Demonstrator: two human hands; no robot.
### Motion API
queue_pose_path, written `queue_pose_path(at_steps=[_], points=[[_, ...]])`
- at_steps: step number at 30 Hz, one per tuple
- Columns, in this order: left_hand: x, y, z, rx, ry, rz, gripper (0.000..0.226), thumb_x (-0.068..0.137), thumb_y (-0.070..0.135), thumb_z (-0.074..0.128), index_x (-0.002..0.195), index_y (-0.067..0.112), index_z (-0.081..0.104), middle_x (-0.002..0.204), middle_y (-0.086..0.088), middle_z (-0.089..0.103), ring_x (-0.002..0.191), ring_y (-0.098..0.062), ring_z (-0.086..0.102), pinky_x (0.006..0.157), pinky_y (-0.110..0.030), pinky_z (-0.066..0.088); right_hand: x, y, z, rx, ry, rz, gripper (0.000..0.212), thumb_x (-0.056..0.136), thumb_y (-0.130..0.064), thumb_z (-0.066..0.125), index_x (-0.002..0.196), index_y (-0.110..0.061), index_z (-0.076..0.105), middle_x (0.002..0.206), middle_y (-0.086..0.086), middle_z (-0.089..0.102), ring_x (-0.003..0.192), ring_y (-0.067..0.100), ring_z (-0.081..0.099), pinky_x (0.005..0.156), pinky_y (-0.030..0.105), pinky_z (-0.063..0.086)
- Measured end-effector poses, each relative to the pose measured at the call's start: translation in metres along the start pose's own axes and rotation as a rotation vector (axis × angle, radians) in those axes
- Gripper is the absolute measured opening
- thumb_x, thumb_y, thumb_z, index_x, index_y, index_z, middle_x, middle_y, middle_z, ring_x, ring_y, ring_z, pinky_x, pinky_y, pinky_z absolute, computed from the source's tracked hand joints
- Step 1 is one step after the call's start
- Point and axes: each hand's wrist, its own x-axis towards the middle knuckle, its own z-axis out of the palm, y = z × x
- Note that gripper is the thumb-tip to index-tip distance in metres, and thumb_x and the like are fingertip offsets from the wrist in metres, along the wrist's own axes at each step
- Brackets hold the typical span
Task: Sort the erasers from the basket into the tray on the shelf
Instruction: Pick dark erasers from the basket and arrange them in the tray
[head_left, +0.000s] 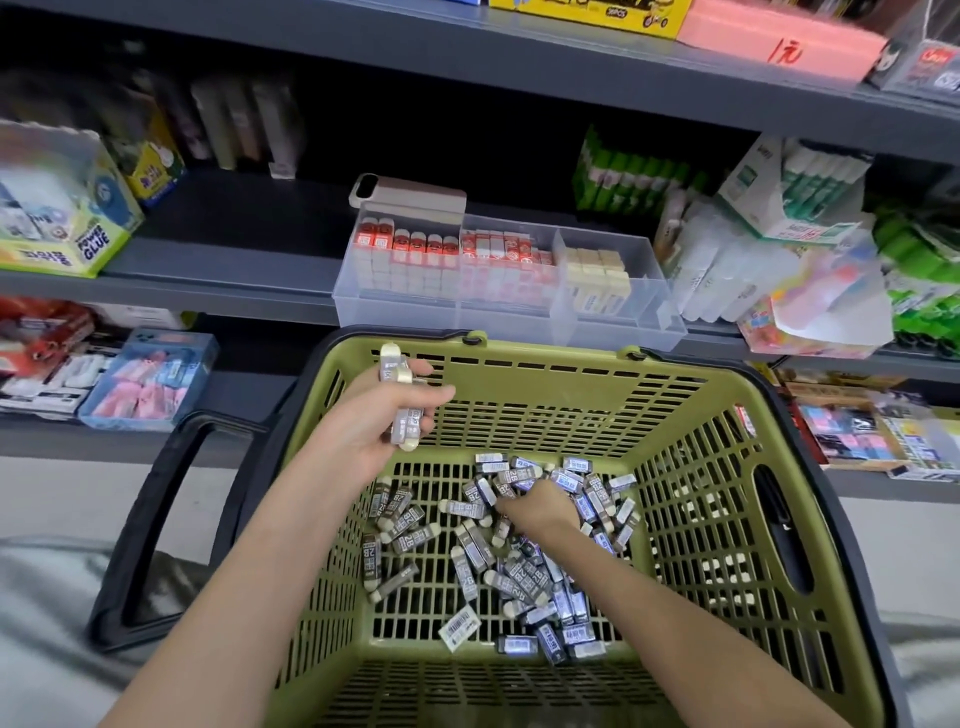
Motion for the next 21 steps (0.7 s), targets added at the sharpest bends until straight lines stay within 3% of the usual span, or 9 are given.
queue_pose_path(at_steps=[2, 4, 6, 8, 12, 14, 17, 19, 21], points=[[0.001, -0.004, 0.001, 0.053, 0.002, -0.017, 0.033, 0.072, -0.006, 0.071, 0.099, 0.006, 0.055, 0.07, -0.005, 0.053, 0.052, -0.011, 0.05, 0.046, -0.02, 0.044, -0.006, -0.005, -0.013, 0.22, -0.099, -0.026, 0.024, 0.084, -0.024, 0.062, 0.067, -0.007, 0.058, 0.053, 0.002, 0.05, 0.043, 0.013, 0.042, 0.043, 0.022, 0.029], [0.003, -0.009, 0.003, 0.215, 0.022, -0.031, 0.027, 0.077, 0.001, 0.072, 0.094, 0.007, 0.053, 0.069, -0.004, 0.054, 0.054, -0.011, 0.05, 0.049, -0.021, 0.045, -0.018, -0.015, -0.035, 0.446, -0.215, -0.119, 0.02, 0.087, -0.018, 0.059, 0.083, 0.0, 0.065, 0.059, 0.005, 0.058, 0.047, 0.012, 0.047, 0.043, 0.02, 0.032], [0.005, -0.014, 0.005, 0.39, 0.036, -0.016, 0.026, 0.079, 0.01, 0.074, 0.09, 0.01, 0.051, 0.07, -0.003, 0.055, 0.057, -0.012, 0.05, 0.052, -0.023, 0.044, -0.032, -0.03, -0.059, 0.565, -0.331, -0.277, 0.016, 0.089, -0.016, 0.055, 0.083, -0.005, 0.066, 0.064, 0.003, 0.061, 0.052, 0.01, 0.048, 0.047, 0.019, 0.034], [0.004, -0.016, 0.007, 0.415, -0.027, -0.028, 0.028, 0.076, 0.018, 0.077, 0.086, 0.011, 0.051, 0.071, -0.001, 0.058, 0.06, -0.012, 0.053, 0.055, -0.024, 0.045, -0.046, -0.048, -0.073, 0.637, -0.416, -0.436, 0.019, 0.091, -0.014, 0.053, 0.078, -0.011, 0.066, 0.065, 0.0, 0.061, 0.054, 0.008, 0.048, 0.052, 0.019, 0.035], [0.0, -0.019, 0.014, 0.151, -0.248, -0.164, 0.038, 0.06, 0.023, 0.08, 0.092, 0.007, 0.065, 0.072, -0.002, 0.068, 0.06, -0.01, 0.062, 0.056, -0.023, 0.048, -0.057, -0.071, -0.078, 0.76, -0.458, -0.578, 0.024, 0.088, -0.01, 0.054, 0.07, -0.013, 0.069, 0.06, -0.002, 0.06, 0.054, 0.007, 0.048, 0.049, 0.015, 0.038], [0.001, -0.021, 0.016, 0.003, -0.256, -0.197, 0.033, 0.06, 0.013, 0.078, 0.089, 0.004, 0.065, 0.068, -0.004, 0.066, 0.054, -0.01, 0.058, 0.048, -0.019, 0.045, -0.055, -0.074, -0.082, 0.865, -0.541, -0.595, 0.023, 0.087, -0.017, 0.06, 0.067, -0.018, 0.072, 0.063, 0.0, 0.062, 0.053, 0.008, 0.05, 0.048, 0.016, 0.041], [0.003, -0.019, 0.019, -0.181, -0.214, -0.228, 0.027, 0.059, 0.001, 0.074, 0.082, 0.001, 0.06, 0.063, -0.008, 0.063, 0.049, -0.011, 0.052, 0.038, -0.016, 0.039, -0.039, -0.067, -0.078, 1.053, -0.591, -0.497, 0.026, 0.086, -0.035, 0.06, 0.081, -0.012, 0.072, 0.067, 0.004, 0.067, 0.054, 0.011, 0.057, 0.048, 0.019, 0.045], [0.004, -0.016, 0.019, -0.256, -0.169, -0.214, 0.03, 0.058, -0.001, 0.072, 0.083, 0.001, 0.055, 0.058, -0.01, 0.062, 0.049, -0.013, 0.052, 0.037, -0.015, 0.038, -0.025, -0.056, -0.057, 0.724, -0.357, -0.408, 0.038, 0.09, -0.044, 0.056, 0.079, -0.009, 0.068, 0.062, 0.003, 0.067, 0.053, 0.015, 0.057, 0.048, 0.023, 0.046], [0.005, -0.014, 0.017, -0.294, -0.142, -0.181, 0.031, 0.059, -0.001, 0.071, 0.084, 0.003, 0.053, 0.057, -0.011, 0.062, 0.056, -0.014, 0.051, 0.038, -0.016, 0.04, -0.014, -0.04, -0.023, 0.063, -0.123, -0.355, 0.05, 0.086, -0.053, 0.058, 0.057, -0.012, 0.057, 0.051, 0.001, 0.058, 0.046, 0.014, 0.052, 0.05, 0.022, 0.042]])
